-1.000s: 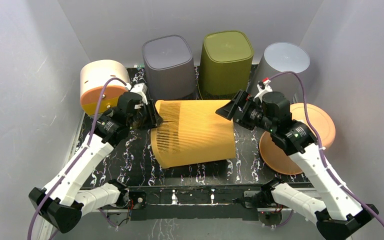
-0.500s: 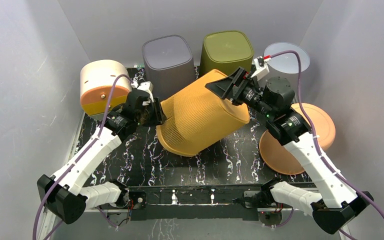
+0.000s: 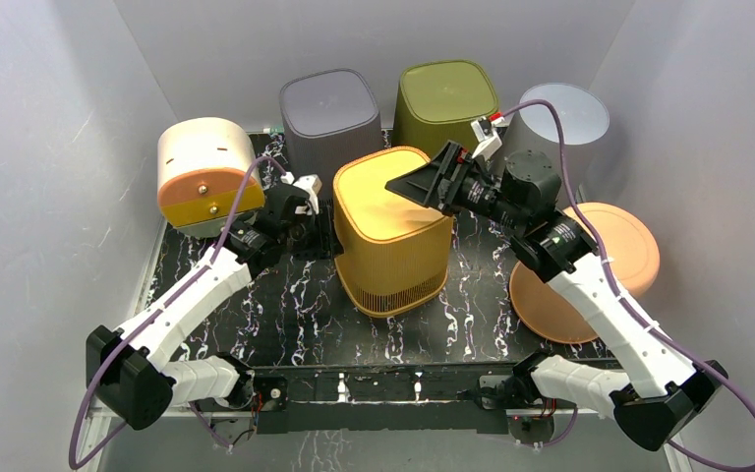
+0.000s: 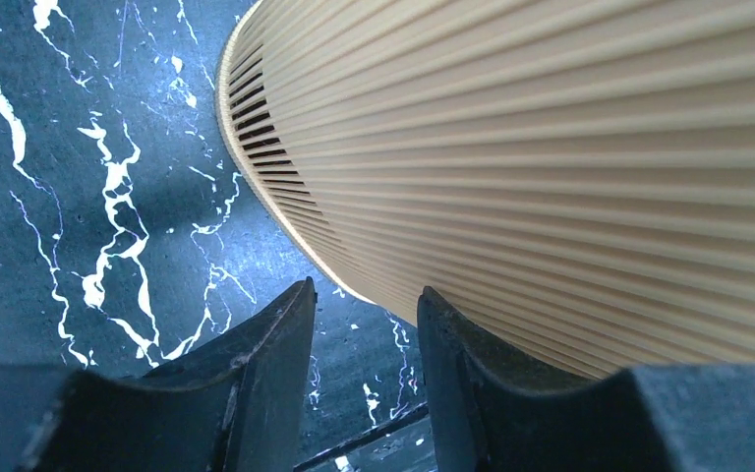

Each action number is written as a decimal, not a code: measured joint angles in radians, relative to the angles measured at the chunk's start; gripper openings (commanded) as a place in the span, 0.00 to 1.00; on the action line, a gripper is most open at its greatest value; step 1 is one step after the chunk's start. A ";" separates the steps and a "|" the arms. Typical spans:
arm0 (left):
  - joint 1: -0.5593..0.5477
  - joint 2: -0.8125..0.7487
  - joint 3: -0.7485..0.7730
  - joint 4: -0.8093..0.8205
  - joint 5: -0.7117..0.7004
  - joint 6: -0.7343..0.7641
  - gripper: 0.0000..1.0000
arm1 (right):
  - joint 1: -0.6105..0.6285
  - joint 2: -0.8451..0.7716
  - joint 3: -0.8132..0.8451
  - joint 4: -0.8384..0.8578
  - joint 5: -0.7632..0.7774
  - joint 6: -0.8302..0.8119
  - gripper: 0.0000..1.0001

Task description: Turn the large container upside down

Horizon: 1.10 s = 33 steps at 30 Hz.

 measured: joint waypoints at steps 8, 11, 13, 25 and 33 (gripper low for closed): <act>0.000 -0.008 0.016 -0.054 -0.013 0.026 0.54 | 0.001 -0.006 0.169 -0.335 0.277 -0.226 0.98; 0.000 -0.033 0.048 -0.108 -0.031 0.036 0.73 | 0.001 -0.014 0.239 -0.428 0.434 -0.307 0.98; 0.000 -0.057 0.086 -0.151 -0.043 0.043 0.90 | 0.001 -0.021 0.270 -0.492 0.539 -0.348 0.98; 0.000 -0.208 0.235 -0.291 -0.327 -0.091 0.98 | -0.040 0.088 0.388 -0.725 0.898 -0.441 0.98; 0.000 -0.154 0.388 -0.288 -0.434 -0.054 0.98 | -0.222 0.251 0.546 -0.766 0.728 -0.468 0.98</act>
